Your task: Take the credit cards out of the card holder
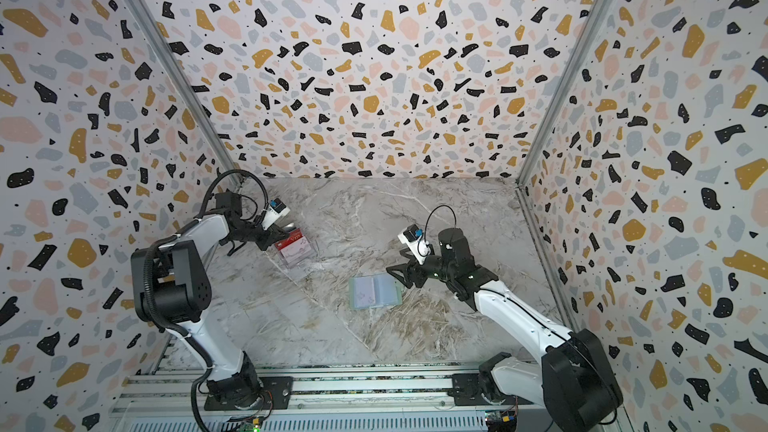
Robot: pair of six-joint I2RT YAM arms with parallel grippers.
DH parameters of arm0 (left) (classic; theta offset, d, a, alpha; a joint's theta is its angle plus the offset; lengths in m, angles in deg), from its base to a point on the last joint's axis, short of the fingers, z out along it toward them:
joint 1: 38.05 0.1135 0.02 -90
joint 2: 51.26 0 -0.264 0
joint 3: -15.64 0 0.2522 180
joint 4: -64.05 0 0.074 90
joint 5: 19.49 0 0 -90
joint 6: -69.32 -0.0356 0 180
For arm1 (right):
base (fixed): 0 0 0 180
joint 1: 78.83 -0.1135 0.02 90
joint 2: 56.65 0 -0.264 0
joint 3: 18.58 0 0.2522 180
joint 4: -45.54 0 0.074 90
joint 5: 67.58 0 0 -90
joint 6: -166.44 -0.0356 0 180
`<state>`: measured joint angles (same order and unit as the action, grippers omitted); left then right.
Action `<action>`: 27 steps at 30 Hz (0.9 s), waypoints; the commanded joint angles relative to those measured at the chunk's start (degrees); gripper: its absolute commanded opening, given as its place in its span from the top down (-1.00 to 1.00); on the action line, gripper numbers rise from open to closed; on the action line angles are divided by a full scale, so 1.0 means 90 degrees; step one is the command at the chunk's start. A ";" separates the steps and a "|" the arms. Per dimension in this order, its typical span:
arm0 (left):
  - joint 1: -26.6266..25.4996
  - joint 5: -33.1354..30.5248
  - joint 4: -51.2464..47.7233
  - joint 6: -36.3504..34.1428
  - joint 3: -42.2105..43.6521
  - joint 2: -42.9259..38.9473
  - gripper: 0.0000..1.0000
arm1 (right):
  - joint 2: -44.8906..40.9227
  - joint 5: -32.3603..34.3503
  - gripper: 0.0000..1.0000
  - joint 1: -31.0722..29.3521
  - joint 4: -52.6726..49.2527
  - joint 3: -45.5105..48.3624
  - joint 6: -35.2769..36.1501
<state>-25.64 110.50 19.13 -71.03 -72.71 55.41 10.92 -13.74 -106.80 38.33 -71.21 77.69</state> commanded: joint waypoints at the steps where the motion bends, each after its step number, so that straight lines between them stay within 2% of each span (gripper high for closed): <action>1: -0.0040 0.0040 0.0142 0.0072 0.0137 0.0080 1.00 | -0.0176 0.0006 -0.48 0.0022 0.0097 0.0031 -0.0013; 24: -0.0050 0.0100 0.0291 0.0280 0.0198 0.0247 1.00 | -0.0295 0.0053 -0.48 0.0021 0.0082 0.0050 -0.0017; 27: -0.0060 0.0051 0.0307 0.0324 0.0192 0.0252 0.92 | -0.0303 0.0052 -0.48 0.0022 0.0072 0.0045 -0.0021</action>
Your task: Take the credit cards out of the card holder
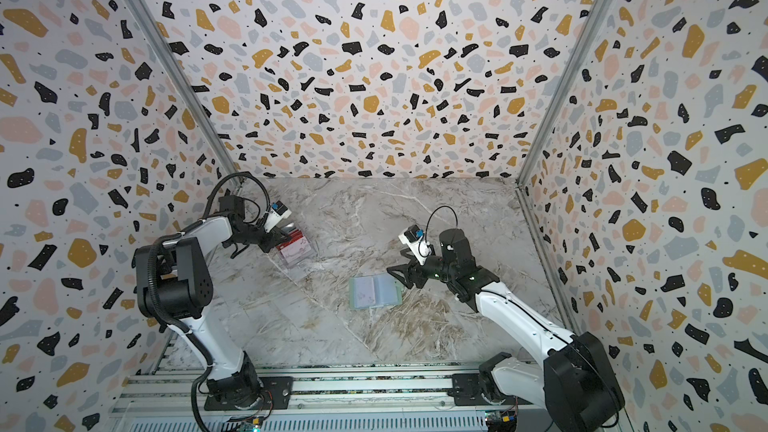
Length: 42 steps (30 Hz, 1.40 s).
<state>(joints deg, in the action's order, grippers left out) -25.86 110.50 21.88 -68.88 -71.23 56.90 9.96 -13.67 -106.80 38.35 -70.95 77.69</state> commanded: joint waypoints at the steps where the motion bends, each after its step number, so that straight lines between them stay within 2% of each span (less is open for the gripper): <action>1: -0.0040 0.0013 0.0011 0.0125 0.0026 0.0082 0.88 | -0.0213 0.0046 -0.48 0.0021 0.0071 0.0013 -0.0014; 13: -0.0134 -0.0171 -0.0060 0.0307 -0.0069 0.0009 0.64 | -0.0231 0.0076 -0.48 0.0024 0.0081 0.0037 -0.0020; 28: -0.0395 -0.0486 -0.0400 0.0454 -0.0336 -0.0458 0.53 | -0.0232 0.0080 -0.48 0.0023 0.0073 0.0014 -0.0014; 34: -0.0453 -0.0670 -0.0360 0.0717 -0.0372 -0.0751 0.55 | -0.0263 0.0095 -0.49 0.0023 0.0055 0.0020 -0.0021; 42: -0.0561 -0.1092 -0.0211 0.1591 -0.0488 -0.1197 0.52 | -0.0217 0.0066 -0.49 0.0021 0.0077 0.0002 -0.0019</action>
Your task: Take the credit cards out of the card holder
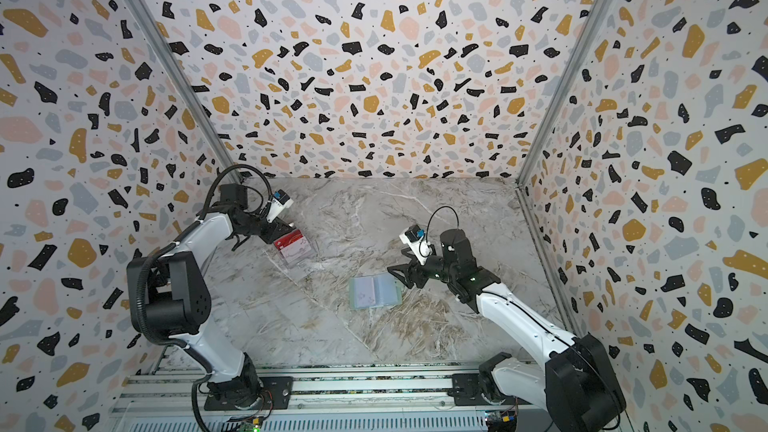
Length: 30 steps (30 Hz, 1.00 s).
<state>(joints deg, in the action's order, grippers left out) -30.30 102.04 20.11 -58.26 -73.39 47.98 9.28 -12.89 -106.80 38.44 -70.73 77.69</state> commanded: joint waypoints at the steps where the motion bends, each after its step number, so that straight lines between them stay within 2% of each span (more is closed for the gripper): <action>1: -0.0110 -0.0144 -0.0044 0.0459 -0.0273 -0.0275 0.52 | -0.0141 -0.0023 -0.49 0.0022 0.0073 -0.0021 -0.0015; 14: -0.1043 -0.0808 -0.0065 0.1365 -0.0105 -0.1268 0.59 | -0.0080 -0.0003 -0.49 0.0029 0.0071 -0.0031 -0.0051; 19: -0.1828 -0.1805 0.0133 0.1887 0.0401 -0.1775 0.67 | -0.0083 0.0046 -0.49 0.0022 0.0059 -0.0021 -0.0052; 21: -0.2059 -0.1961 0.0324 0.2139 0.0680 -0.2032 0.68 | -0.0073 0.0056 -0.49 0.0021 0.0057 -0.0021 -0.0058; 25: -0.2351 -0.1728 0.0938 0.2760 0.1314 -0.2663 0.72 | -0.0065 0.0064 -0.49 0.0025 0.0030 -0.0029 -0.0073; 30: -0.2621 -0.1290 0.1550 0.3495 0.1932 -0.3281 0.93 | -0.0039 0.0056 -0.49 0.0021 0.0022 -0.0051 -0.0126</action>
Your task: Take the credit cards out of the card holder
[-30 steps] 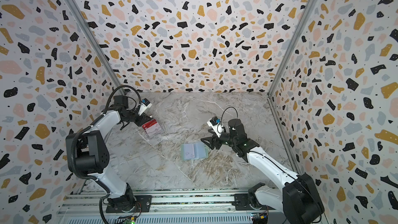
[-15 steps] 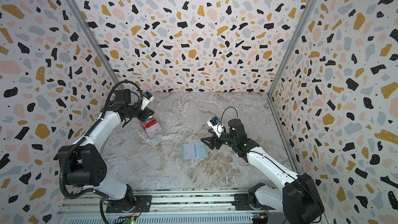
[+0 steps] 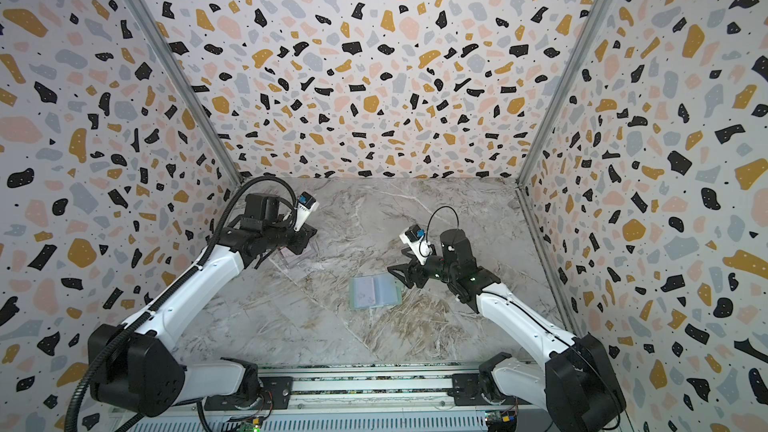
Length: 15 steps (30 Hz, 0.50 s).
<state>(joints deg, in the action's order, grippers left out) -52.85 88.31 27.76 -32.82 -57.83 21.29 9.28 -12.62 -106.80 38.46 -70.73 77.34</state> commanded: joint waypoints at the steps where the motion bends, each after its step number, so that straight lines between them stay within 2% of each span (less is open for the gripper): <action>1: -0.0191 0.0265 0.0805 0.0822 0.0320 -0.0424 0.99 | -0.0034 0.0027 -0.49 0.0021 0.0018 -0.0051 -0.0101; 8: -0.0698 -0.0104 0.1043 0.1592 0.0971 -0.0748 1.00 | 0.0087 0.0122 -0.48 0.0010 -0.0106 -0.0102 -0.0335; 15: -0.1393 -0.0326 0.1685 0.2587 0.1924 -0.0867 1.00 | 0.0244 0.0654 -0.47 -0.0189 -0.0329 -0.0190 -0.0684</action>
<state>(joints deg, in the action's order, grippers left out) -63.39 86.76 38.47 -15.14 -42.70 13.88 10.90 -9.30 -107.52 37.58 -70.73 73.15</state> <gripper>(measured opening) 0.046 0.738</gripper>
